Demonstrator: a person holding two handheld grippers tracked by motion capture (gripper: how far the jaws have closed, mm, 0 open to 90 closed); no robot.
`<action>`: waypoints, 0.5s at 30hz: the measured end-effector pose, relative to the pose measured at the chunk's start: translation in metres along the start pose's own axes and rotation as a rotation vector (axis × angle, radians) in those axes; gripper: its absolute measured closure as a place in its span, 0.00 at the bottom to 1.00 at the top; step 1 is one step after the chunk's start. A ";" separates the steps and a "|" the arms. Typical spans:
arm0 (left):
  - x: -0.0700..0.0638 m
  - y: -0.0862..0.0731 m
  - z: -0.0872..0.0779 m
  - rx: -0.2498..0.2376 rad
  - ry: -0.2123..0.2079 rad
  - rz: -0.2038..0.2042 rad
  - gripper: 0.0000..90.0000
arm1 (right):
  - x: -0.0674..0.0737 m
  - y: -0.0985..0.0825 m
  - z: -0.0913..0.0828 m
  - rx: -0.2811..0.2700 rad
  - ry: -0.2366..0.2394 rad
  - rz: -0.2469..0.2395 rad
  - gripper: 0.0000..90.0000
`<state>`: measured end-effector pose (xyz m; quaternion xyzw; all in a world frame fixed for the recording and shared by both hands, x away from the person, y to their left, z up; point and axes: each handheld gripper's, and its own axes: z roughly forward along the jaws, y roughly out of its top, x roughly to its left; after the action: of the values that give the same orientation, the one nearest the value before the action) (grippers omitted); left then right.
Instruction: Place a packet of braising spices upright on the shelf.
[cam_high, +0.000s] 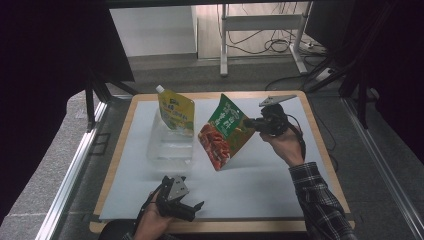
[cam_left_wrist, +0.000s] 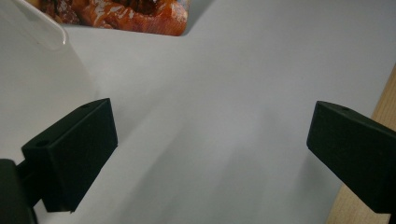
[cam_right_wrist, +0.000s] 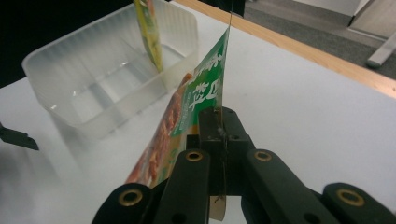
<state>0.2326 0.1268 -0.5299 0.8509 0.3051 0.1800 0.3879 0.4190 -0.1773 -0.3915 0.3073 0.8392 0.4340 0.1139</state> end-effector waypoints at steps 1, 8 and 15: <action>0.000 0.000 0.000 0.000 0.000 0.000 0.02 | 0.002 0.003 0.000 0.001 0.001 -0.008 0.99; 0.000 0.000 0.000 -0.001 -0.001 0.000 0.02 | 0.015 0.019 -0.002 -0.001 0.008 -0.057 0.99; -0.001 0.000 0.000 -0.003 -0.002 -0.003 0.02 | 0.027 0.032 -0.007 -0.001 0.001 -0.098 0.99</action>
<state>0.2322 0.1263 -0.5299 0.8501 0.3056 0.1792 0.3897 0.4083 -0.1511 -0.3597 0.2658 0.8529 0.4286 0.1349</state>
